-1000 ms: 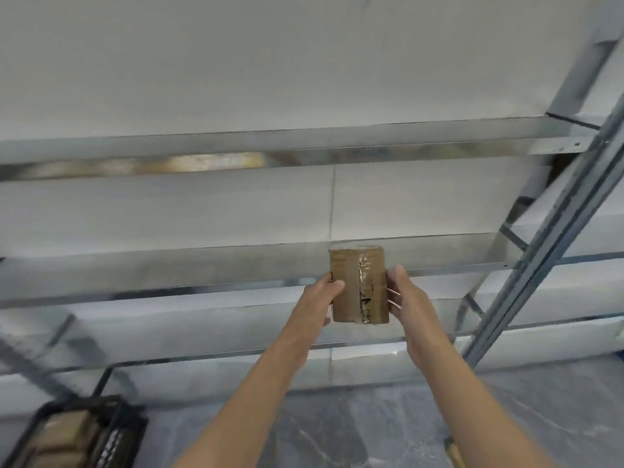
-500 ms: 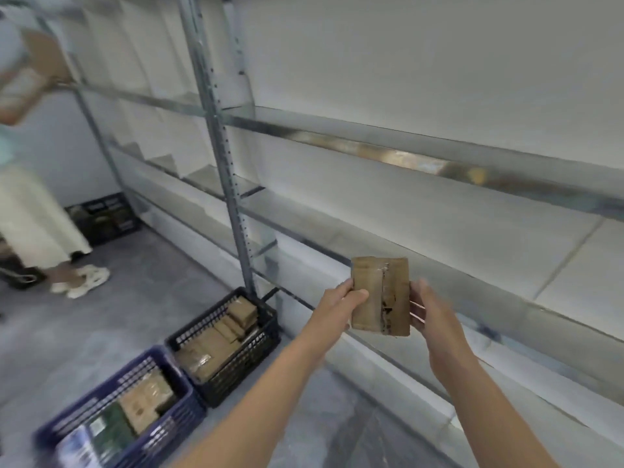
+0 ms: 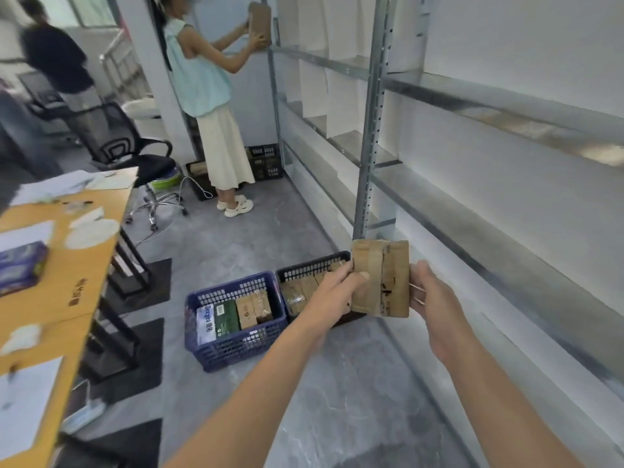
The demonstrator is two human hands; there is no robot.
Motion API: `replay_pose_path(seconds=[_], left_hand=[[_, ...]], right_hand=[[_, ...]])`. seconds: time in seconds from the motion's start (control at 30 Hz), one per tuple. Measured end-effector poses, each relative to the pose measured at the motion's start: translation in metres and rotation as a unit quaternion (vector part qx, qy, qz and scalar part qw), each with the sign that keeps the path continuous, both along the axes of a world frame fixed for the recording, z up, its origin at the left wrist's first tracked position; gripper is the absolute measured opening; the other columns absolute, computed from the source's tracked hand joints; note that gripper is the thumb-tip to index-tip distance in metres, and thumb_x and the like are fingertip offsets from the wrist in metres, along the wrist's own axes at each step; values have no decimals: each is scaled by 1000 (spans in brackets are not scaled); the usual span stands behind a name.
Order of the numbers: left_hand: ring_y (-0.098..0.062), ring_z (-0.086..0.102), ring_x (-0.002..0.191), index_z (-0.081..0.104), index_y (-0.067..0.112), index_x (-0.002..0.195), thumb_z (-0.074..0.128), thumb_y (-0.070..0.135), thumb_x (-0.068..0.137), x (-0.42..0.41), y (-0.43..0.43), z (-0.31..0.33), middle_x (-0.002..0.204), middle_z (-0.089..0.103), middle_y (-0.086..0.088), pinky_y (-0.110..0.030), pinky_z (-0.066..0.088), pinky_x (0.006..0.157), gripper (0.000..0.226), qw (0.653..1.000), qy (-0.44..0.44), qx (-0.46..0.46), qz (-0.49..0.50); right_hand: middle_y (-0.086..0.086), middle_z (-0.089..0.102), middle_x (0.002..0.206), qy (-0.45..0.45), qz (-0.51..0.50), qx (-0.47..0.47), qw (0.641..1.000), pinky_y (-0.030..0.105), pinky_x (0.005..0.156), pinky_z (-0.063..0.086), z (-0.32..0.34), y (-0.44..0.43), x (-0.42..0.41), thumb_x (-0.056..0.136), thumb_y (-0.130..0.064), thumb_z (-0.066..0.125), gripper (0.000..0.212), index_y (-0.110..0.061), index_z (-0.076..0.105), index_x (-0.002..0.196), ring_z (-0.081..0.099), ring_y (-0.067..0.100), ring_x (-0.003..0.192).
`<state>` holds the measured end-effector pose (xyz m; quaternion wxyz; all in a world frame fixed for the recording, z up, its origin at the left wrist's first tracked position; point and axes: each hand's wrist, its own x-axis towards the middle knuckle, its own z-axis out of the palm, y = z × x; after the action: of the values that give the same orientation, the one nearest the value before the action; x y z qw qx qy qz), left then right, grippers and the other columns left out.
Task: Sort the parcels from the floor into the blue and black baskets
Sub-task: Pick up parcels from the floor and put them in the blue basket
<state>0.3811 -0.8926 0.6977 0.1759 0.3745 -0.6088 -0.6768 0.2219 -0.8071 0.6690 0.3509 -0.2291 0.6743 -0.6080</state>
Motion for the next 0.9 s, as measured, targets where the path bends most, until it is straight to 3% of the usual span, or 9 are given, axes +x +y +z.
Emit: replay_pose_path(seconds=[0.07,0.27,0.37,0.47,0.57,0.7,0.77,0.9], left_hand=[[11,66,91,60,56,100,49,32,109,18,-11,0,99,73,32,-13,50,69,27,1000,-11,-8,21],[12,60,89,54,52,96,48,30,110,76,-67,-17,93,65,35,-23,47,86,27,997,-13,7,74],[24,61,73,53,47,99,47,25,111,110,-103,-23,80,67,40,-6,49,65,26,997,-8,2,82],[18,62,86,56,45,113,49,28,110,146,-146,-37,109,68,27,-13,49,68,18,994,8,17,103],[16,64,89,63,46,111,49,29,110,183,-188,-53,100,70,32,-12,49,69,21,992,-3,24,120],[20,65,82,65,44,104,50,29,109,226,-230,-70,90,73,35,-11,51,71,22,991,-24,28,131],[20,64,80,64,45,105,51,31,108,243,-248,-80,94,73,31,-13,51,70,20,989,-24,41,142],[15,66,86,63,45,108,49,28,109,272,-281,-99,106,67,21,-3,46,60,22,985,-28,68,157]], right_hand=[[-12,81,96,-10,23,-2,1000,11,63,53,-4,-18,13,114,-40,34,46,-21,76,112,74,-1,87],[-17,79,107,-26,80,23,996,22,82,51,-23,-91,62,113,-47,36,41,-32,74,115,72,0,104],[-19,80,102,-34,98,31,994,23,81,50,-33,-137,92,113,-44,37,40,-29,74,116,73,-2,99],[-20,79,100,-32,114,44,992,20,79,50,-45,-185,125,114,-42,36,39,-29,72,118,71,-6,96],[-11,79,113,-41,126,59,989,21,81,52,-61,-230,159,114,-42,36,43,-23,72,129,73,0,104],[-15,80,100,-47,146,79,985,13,69,54,-80,-276,202,114,-38,36,41,-21,72,124,74,-4,92],[-12,79,104,-57,152,92,982,16,73,53,-88,-297,218,114,-40,38,39,-22,71,125,74,-3,92],[-11,76,109,-76,166,127,975,20,78,50,-109,-337,246,113,-43,41,35,-26,70,122,70,1,99]])
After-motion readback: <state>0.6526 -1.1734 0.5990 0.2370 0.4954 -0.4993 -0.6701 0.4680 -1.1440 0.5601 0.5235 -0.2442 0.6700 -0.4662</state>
